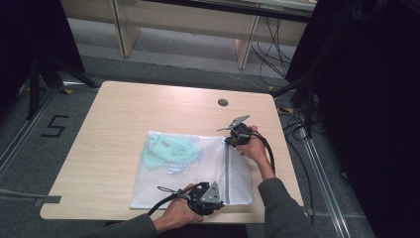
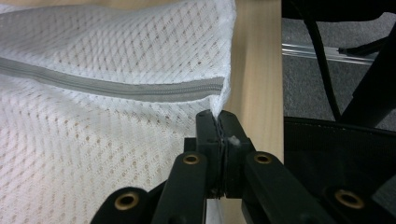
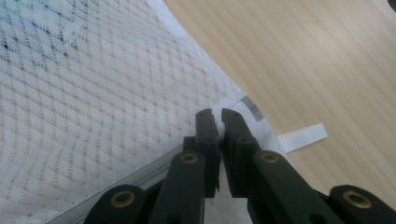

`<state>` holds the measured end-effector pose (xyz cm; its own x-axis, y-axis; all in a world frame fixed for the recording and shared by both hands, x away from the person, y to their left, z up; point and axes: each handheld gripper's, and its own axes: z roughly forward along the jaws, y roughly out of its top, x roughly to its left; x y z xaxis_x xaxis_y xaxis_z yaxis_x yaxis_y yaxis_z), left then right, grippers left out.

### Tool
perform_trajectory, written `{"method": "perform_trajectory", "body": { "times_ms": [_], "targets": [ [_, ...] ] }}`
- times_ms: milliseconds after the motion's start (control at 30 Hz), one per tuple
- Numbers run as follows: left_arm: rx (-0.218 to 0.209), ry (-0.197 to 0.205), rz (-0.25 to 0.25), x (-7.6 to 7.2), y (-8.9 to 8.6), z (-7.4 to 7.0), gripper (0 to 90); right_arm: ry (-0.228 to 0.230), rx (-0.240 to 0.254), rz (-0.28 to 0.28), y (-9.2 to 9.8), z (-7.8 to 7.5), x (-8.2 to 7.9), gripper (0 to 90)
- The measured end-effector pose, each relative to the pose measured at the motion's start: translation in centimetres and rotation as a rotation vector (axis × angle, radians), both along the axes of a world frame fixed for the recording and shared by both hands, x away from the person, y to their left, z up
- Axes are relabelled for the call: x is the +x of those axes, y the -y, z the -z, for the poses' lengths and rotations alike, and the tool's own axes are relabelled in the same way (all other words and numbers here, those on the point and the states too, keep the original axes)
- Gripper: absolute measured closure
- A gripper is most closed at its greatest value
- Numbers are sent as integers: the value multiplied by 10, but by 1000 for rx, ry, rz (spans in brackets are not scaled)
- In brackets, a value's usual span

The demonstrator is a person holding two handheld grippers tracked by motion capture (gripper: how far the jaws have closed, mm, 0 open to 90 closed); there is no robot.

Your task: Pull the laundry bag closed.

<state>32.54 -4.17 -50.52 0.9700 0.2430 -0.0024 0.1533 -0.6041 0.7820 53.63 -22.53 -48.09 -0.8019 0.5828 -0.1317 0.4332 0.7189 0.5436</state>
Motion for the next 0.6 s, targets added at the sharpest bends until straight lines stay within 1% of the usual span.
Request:
{"method": "perform_trajectory", "body": {
  "times_ms": [33, 67, 100, 133, 167, 200, 233, 267, 333, 367, 433, 467, 500, 567, 600],
  "targets": [
    [11, 2, 4, 1, -1, 0, 882, 10, -2, 2, 0, 0, 0, 862],
    [4, -3, 0, 1, 0, 0, 880, -1, -1, 3, -1, 0, 1, 860],
    [5, -3, -1, 1, 0, 0, 874, -1, -2, 6, -1, 0, 1, 859],
    [3, -5, -1, 1, 0, 0, 869, 7, 7, 7, -1, 1, 1, 855],
    [-9, -10, -10, 1, 0, 0, 859, 9, 7, 11, 0, 0, 1, 850],
    [-17, -16, -15, 1, 0, 0, 828, 13, 9, 11, 0, -1, 1, 840],
    [-24, -27, -14, 2, -1, -2, 807, 15, 12, 20, 1, -1, 1, 833],
    [-34, -29, -16, 2, -1, -3, 799, 18, 18, 29, 1, -2, 1, 824],
    [-39, -32, -20, 3, -3, -5, 769, 14, 19, 39, 2, -4, 0, 795],
    [-42, -28, -28, 5, -5, -6, 743, 10, 19, 44, 2, -4, 0, 779],
    [-58, -48, -36, 7, -8, -10, 679, 22, 46, 61, 1, -4, 0, 729],
    [-58, -41, -40, 8, -10, -11, 658, 17, 54, 67, 1, -5, -1, 712],
    [-73, -49, -45, 8, -11, -12, 628, 16, 63, 75, 1, -5, -1, 700],
    [-78, -48, -54, 9, -15, -15, 576, 21, 63, 68, 2, -8, -4, 660],
    [-73, -47, -56, 10, -18, -16, 547, 8, 71, 81, 2, -10, -7, 642]
  ]
}}
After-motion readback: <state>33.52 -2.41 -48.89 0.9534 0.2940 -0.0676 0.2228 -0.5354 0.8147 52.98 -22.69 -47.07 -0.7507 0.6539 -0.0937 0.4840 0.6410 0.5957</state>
